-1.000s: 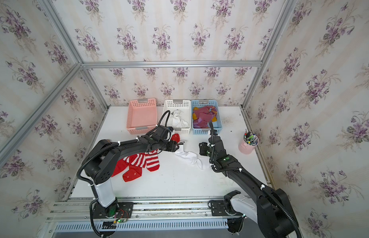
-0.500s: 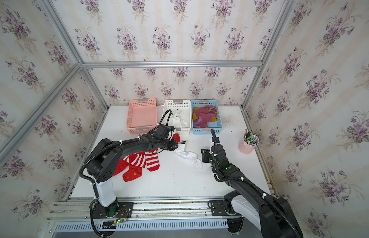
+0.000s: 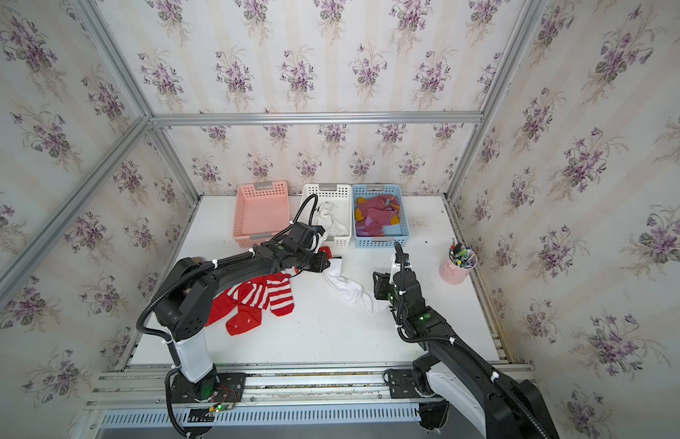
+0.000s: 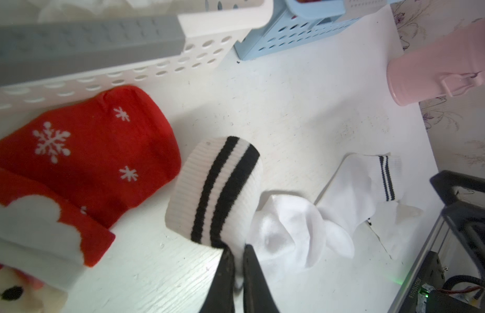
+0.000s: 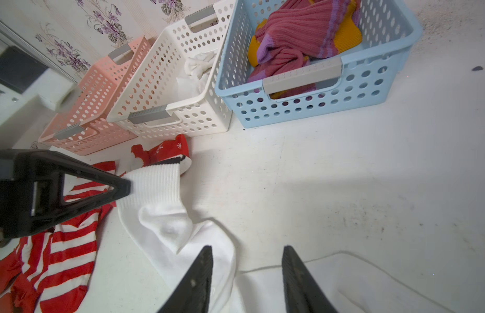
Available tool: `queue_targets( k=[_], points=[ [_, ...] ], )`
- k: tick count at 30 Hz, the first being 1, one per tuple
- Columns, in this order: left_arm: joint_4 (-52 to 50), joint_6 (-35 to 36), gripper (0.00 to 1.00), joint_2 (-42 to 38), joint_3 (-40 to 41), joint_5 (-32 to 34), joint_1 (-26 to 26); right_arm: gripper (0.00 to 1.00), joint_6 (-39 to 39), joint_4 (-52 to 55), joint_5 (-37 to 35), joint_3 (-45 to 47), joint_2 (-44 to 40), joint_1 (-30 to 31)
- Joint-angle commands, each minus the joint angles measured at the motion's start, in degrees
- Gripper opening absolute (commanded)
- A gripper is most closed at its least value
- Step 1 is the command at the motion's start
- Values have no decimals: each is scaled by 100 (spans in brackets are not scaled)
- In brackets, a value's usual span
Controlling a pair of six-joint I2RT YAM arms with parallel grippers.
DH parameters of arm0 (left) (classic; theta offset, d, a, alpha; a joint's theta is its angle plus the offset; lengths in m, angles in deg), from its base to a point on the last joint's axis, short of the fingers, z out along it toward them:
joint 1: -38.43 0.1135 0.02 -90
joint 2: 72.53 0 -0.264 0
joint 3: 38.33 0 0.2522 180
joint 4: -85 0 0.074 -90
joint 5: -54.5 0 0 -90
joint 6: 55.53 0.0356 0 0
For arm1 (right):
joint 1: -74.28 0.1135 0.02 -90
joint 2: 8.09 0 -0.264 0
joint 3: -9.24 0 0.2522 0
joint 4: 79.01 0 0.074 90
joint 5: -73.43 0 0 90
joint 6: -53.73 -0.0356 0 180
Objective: Sort the socks into the basket by color
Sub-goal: Pick up the sock at the center of the board.
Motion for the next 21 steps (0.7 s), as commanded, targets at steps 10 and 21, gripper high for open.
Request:
queue_targets(
  k=[10, 21],
  points=[
    [-1046, 384, 9, -465, -960, 81, -3, 44, -28, -129, -134, -35, 79, -1],
    [-1773, 619, 8, -25, -2686, 408, 134, 45, -16, -144, -117, -53, 145, 0]
  ],
)
